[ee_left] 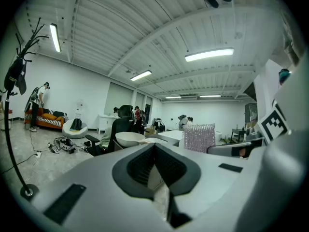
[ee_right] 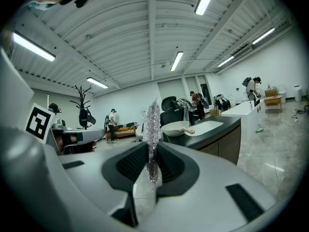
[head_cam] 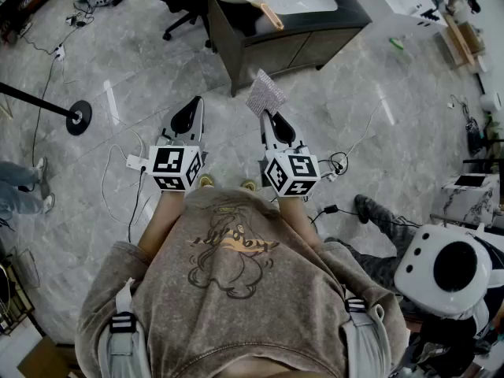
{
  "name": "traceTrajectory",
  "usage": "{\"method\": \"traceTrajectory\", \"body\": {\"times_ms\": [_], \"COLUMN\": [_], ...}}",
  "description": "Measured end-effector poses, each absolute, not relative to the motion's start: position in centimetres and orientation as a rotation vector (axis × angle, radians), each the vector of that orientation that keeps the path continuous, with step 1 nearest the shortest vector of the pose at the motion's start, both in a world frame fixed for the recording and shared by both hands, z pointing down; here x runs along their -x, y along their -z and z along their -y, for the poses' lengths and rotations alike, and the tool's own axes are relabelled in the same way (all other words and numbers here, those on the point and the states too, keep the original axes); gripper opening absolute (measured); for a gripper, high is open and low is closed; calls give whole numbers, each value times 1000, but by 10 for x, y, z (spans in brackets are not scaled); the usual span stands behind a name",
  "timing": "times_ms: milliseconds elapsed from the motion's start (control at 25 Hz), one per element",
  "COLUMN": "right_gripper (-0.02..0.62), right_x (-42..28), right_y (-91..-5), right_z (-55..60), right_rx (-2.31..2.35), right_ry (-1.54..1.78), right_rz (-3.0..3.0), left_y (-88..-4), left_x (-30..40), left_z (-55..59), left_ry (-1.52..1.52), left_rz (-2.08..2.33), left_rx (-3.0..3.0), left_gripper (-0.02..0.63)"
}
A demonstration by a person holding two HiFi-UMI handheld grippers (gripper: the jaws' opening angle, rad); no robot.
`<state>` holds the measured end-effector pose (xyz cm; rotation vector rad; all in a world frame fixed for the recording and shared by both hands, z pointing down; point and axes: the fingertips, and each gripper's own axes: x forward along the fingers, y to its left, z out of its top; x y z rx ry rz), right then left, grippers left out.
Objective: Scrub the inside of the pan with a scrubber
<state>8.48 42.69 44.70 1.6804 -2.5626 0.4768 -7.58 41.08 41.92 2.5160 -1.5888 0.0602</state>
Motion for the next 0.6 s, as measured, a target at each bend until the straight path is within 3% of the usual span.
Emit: {"method": "traceTrajectory", "body": {"times_ms": [600], "right_gripper": [80], "right_x": [-78], "right_y": [-446], "right_z": [-426], "right_rx": [-1743], "right_ry": [-520], "right_rz": [2577], "left_y": [-427], "left_x": [86], "left_z": [-398], "left_ry": [-71], "left_rz": [1530], "left_rx": [-2528], "left_gripper": [17]}}
